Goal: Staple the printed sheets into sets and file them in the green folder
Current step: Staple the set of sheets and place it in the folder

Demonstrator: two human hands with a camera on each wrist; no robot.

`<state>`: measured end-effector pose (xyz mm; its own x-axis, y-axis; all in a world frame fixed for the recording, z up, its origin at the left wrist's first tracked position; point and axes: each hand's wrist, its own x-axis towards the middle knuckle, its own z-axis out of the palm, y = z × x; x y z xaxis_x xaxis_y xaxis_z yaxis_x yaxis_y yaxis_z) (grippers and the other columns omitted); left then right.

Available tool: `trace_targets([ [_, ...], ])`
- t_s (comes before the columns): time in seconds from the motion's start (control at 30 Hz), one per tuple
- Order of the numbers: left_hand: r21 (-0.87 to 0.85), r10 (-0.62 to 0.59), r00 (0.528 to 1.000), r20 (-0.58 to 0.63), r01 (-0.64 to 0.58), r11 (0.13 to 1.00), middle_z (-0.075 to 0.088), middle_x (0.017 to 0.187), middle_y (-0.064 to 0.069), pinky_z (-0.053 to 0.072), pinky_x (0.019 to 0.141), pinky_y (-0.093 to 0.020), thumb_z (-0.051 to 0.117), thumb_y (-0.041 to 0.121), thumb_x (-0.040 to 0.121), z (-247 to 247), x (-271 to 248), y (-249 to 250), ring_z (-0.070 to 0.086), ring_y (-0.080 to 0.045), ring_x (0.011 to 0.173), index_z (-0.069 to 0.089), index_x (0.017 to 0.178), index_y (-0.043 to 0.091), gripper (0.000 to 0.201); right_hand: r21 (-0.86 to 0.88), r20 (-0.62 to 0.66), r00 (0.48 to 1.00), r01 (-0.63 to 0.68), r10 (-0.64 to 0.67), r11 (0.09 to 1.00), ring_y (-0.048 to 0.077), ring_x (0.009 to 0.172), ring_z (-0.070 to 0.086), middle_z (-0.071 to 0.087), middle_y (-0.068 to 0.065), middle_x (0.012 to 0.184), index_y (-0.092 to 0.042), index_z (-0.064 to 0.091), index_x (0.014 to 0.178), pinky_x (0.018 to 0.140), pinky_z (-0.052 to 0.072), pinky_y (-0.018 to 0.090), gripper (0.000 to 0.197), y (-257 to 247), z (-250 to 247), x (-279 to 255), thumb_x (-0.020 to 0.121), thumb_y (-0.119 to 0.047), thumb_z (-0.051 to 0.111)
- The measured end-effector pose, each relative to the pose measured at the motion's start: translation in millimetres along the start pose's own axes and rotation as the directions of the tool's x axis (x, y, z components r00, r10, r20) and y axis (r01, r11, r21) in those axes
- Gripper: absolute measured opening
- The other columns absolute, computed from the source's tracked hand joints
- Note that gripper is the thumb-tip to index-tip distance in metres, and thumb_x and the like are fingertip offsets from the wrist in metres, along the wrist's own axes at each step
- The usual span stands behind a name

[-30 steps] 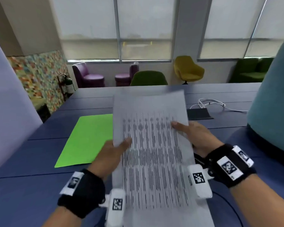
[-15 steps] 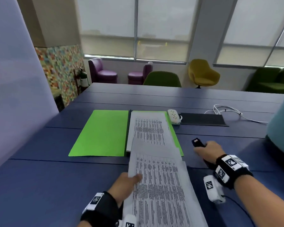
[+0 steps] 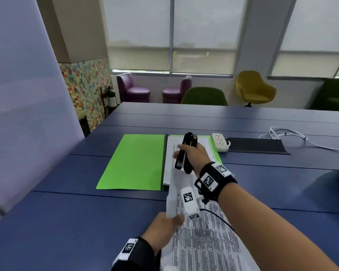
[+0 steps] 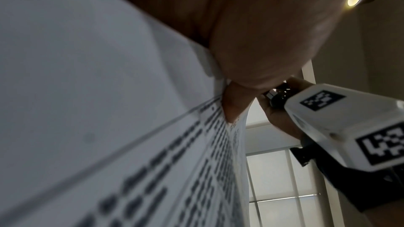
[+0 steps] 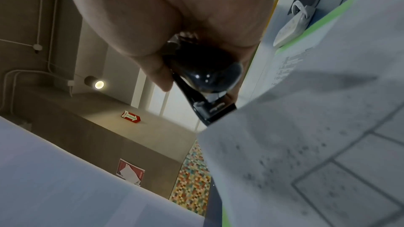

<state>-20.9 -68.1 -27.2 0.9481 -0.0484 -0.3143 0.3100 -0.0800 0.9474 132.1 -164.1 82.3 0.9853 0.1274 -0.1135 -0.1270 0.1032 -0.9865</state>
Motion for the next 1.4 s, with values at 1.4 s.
trace_targets([
  [1.4,0.079,0.020,1.000,0.004,-0.020,0.997,0.046,0.075,-0.003,0.028,0.065,-0.030,0.068,0.052,0.080,-2.2,17.0,-22.9,0.034,-0.016,0.069,0.063,0.088,0.012,0.041,-0.278,0.105,0.989,0.131,-0.105,0.952,0.021,0.041,0.043,0.042,0.006,0.051,-0.010,0.049,0.068,0.044,0.041,0.026,0.023,20.8,25.9,-6.5,0.086,-0.013,0.062],
])
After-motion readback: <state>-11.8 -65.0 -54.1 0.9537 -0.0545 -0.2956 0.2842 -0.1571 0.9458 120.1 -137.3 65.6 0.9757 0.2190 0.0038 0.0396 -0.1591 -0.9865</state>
